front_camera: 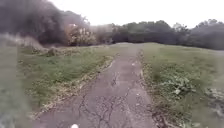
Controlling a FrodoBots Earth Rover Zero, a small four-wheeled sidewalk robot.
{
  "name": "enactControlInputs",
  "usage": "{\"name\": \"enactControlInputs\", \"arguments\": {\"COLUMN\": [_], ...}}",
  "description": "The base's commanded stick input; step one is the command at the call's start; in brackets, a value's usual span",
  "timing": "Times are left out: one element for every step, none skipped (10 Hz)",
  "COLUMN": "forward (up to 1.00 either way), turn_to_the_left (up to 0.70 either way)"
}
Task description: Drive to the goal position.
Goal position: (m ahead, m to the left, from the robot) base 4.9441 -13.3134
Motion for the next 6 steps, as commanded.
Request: {"name": "enactControlInputs", "arguments": {"forward": [0.85, 0.85, 0.85, 0.85, 0.85, 0.85], "turn_to_the_left": [0.01, 0.01, 0.01, 0.01, 0.01, 0.01]}}
